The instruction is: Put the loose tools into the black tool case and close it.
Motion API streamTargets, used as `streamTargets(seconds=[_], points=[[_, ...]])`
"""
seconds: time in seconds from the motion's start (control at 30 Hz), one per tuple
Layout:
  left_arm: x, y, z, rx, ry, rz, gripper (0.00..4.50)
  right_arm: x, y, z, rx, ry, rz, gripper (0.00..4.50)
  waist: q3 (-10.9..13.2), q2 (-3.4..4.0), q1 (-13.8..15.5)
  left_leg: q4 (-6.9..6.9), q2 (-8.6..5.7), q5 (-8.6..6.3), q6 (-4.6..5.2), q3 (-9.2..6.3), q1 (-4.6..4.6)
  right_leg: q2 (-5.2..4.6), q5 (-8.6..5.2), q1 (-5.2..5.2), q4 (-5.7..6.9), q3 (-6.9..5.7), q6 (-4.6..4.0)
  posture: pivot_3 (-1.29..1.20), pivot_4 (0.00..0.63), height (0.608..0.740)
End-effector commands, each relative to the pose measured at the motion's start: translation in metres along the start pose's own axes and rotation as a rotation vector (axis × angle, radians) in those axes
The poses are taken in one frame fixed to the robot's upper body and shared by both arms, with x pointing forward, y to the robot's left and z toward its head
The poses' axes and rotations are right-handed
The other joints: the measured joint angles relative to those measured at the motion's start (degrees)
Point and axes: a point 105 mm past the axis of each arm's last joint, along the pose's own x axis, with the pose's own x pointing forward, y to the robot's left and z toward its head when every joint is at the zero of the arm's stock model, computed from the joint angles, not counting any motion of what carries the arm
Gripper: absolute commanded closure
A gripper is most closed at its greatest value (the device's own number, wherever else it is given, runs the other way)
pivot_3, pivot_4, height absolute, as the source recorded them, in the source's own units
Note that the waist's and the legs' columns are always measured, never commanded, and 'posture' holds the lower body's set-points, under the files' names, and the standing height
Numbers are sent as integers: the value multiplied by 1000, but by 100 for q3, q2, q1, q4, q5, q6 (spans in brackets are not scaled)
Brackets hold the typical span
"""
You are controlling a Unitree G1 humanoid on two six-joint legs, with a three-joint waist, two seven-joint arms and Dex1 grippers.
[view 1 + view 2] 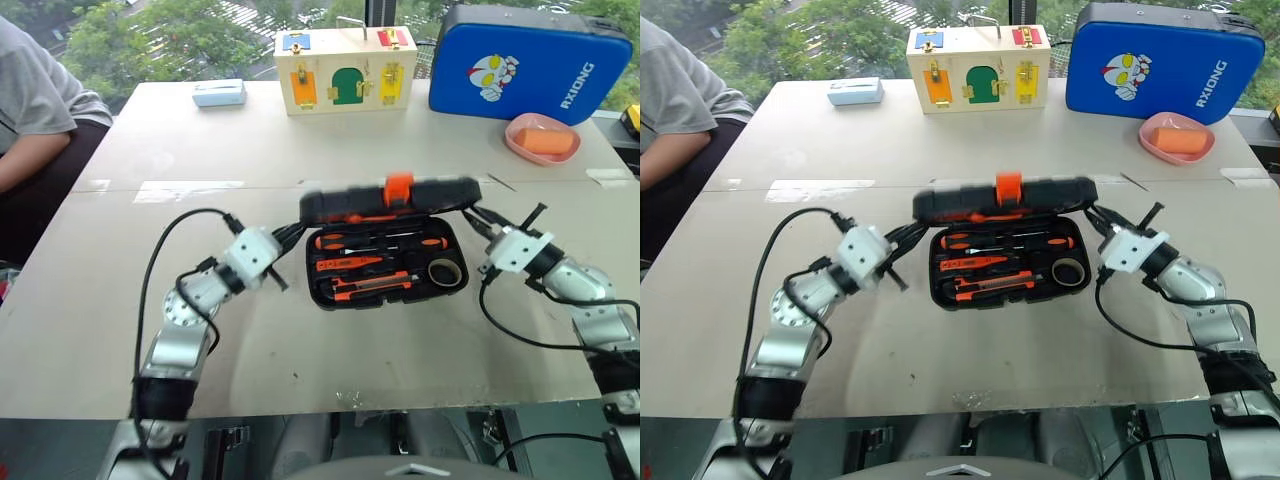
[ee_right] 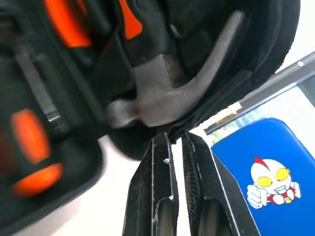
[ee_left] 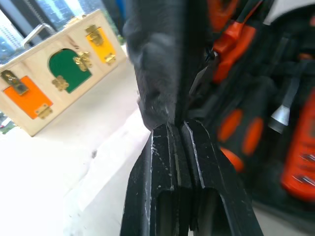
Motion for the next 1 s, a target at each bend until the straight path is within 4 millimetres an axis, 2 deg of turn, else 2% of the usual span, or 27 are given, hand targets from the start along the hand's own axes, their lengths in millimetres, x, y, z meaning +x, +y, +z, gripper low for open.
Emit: streamTargets(seconds=[0.03, 0.07, 0.13, 0.17, 0.2, 0.23, 0.27, 0.3, 0.33, 0.4, 0.47, 0.6, 0.63, 0.67, 0.7, 0.77, 0.83, 0.93, 0.97, 1.0], points=[[-15, -2, 22, 4, -5, -40, 2964, -9, 1, 10, 67, -6, 87, 4500, 1, 1, -16, -7, 1, 0, 1, 0, 3, -1, 0, 1, -2, 14, 0, 0, 150, 735], [-30, -3, 26, -57, 19, -42, 2438, -20, -4, 15, 129, 7, 124, 4500, 4, 5, -8, -11, 1, -1, 1, -1, 2, -1, 0, 1, -4, 15, -1, 0, 150, 735], [-57, -6, 34, -186, 68, -59, 2438, -43, -11, 24, 311, 41, 238, 4500, 11, 18, -4, 0, 4, -10, 17, -2, 0, -3, 0, 2, 0, 16, -1, 0, 150, 735], [-64, -7, 38, -223, 84, -70, 2438, -49, -10, 28, 374, 49, 284, 4500, 11, 22, -10, 9, 6, -15, 26, -3, -3, -5, 0, 6, 5, 16, -1, 0, 150, 735], [-75, -7, 35, -264, 119, -77, 2438, -55, -12, 25, 406, 80, 311, 4500, 16, 22, 2, 5, 6, -17, 28, -3, 7, -7, 0, 15, -3, 19, 0, 0, 150, 735], [-81, -6, 34, -292, 144, -82, 1973, -59, -13, 23, 422, 103, 325, 3885, 16, 24, 9, -6, 7, -25, 41, -4, 78, -8, -2, 91, -21, 13, -3, 0, 150, 735], [-88, -4, 27, -350, 192, -82, 1973, -65, -6, 26, 468, 106, 401, 3885, 20, 18, 43, -13, 9, -27, 43, -6, 100, -8, -3, 115, -34, 6, -5, 0, 150, 735], [-94, -2, 22, -409, 232, -82, 1373, -69, 0, 29, 492, 100, 464, 3263, 19, 16, 63, -36, 9, -29, 46, -8, 157, -7, -3, 172, -59, 2, -6, 0, 150, 735], [-96, 1, 15, -473, 263, -86, 1035, -71, 6, 28, 528, 114, 496, 2889, 17, 14, 95, -55, 12, -30, 47, -13, 194, -7, -5, 213, -87, -6, -9, 0, 150, 735], [-98, 11, 4, -575, 325, -92, 37, -71, 16, 32, 584, 111, 552, 1912, 16, 16, 152, -75, 12, -30, 47, -21, 212, -11, -5, 227, -100, -24, -9, 0, 150, 735], [-91, 25, -4, -607, 354, -92, 0, -73, 27, 41, 617, 94, 629, 1125, 16, 16, 187, -74, 7, -29, 46, -24, 199, -11, -4, 214, -97, -30, -8, 0, 150, 735], [-59, 58, -8, -589, 309, -93, 0, -73, 49, 55, 632, 63, 749, 1125, 18, 12, 213, -73, 2, -28, 45, -31, 173, -7, -3, 196, -96, -53, -5, 0, 150, 735], [-48, 63, -8, -571, 290, -110, 0, -72, 54, 56, 644, 60, 762, 1758, 18, 12, 210, -74, 1, -28, 44, -30, 173, -8, -3, 196, -96, -58, -4, 0, 150, 735], [-37, 68, -9, -556, 276, -124, 515, -70, 58, 58, 649, 55, 778, 2140, 18, 12, 204, -73, 1, -27, 44, -29, 172, -8, -2, 196, -98, -58, -4, 0, 150, 735], [-24, 72, -13, -532, 272, -147, 799, -69, 64, 60, 647, 53, 802, 2538, 18, 12, 205, -73, 0, -27, 43, -27, 171, -8, -2, 195, -98, -57, -4, 0, 150, 735], [-4, 77, -18, -488, 274, -170, 1824, -67, 71, 62, 640, 52, 833, 3649, 19, 10, 197, -71, -2, -24, 38, -25, 167, -7, -2, 192, -98, -59, -3, 0, 150, 735], [21, 83, -25, -453, 275, -177, 2784, -64, 80, 58, 603, 64, 852, 4500, 20, 7, 207, -71, -3, -14, 21, -23, 166, -5, -2, 189, -98, -57, -3, 0, 150, 735], [48, 80, -29, -404, 271, -230, 4159, -55, 86, 51, 568, 78, 836, 4500, 21, -2, 190, -62, -4, -12, 19, -26, 153, 19, -2, 183, -98, -61, -2, 0, 150, 735], [57, 78, -30, -386, 271, -249, 4426, -50, 86, 48, 554, 82, 818, 4500, 23, -5, 177, -56, -4, -12, 18, -25, 153, 20, -3, 184, -98, -58, -1, 0, 150, 735], [64, 75, -31, -373, 273, -270, 4426, -45, 86, 45, 547, 89, 800, 4500, 24, -7, 168, -54, -4, -11, 17, -24, 151, 20, -3, 183, -98, -56, 0, 0, 150, 735]])
